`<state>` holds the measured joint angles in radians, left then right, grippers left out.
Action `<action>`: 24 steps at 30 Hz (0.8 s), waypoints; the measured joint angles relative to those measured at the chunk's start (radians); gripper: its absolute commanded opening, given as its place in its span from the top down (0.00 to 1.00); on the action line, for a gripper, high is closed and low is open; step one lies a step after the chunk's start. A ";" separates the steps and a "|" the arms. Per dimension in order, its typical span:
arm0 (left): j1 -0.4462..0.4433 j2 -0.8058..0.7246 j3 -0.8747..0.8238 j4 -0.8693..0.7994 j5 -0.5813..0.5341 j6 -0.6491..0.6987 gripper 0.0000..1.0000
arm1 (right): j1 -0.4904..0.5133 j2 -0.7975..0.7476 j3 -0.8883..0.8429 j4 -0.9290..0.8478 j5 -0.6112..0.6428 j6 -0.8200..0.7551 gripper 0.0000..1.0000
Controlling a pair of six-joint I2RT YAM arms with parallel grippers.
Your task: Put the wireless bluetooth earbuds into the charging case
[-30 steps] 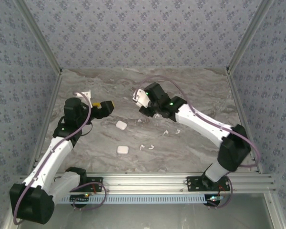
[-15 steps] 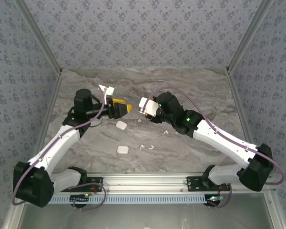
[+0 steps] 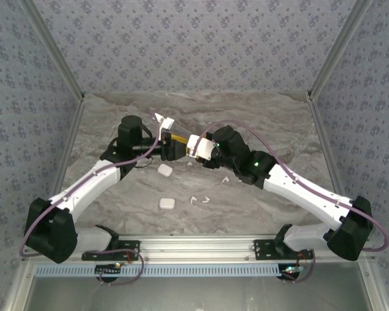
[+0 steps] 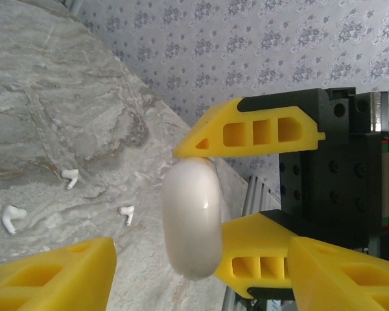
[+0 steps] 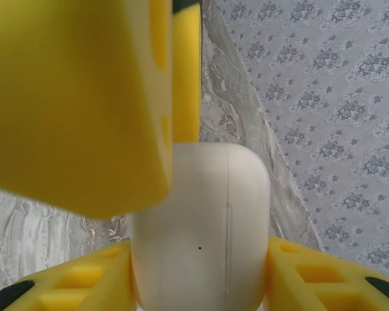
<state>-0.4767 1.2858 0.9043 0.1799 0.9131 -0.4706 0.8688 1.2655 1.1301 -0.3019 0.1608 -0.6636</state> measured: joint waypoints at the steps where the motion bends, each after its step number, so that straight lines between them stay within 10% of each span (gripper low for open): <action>1: -0.004 0.005 0.002 0.001 0.003 0.000 0.36 | 0.001 0.000 0.000 0.000 0.000 0.000 0.51; 24: -0.023 0.060 0.006 0.067 0.045 -0.027 0.77 | 0.002 -0.001 0.000 -0.001 -0.044 0.004 0.43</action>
<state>-0.4999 1.3453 0.9104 0.2466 0.9577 -0.4980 0.8707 1.2648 1.1301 -0.3031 0.1165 -0.6594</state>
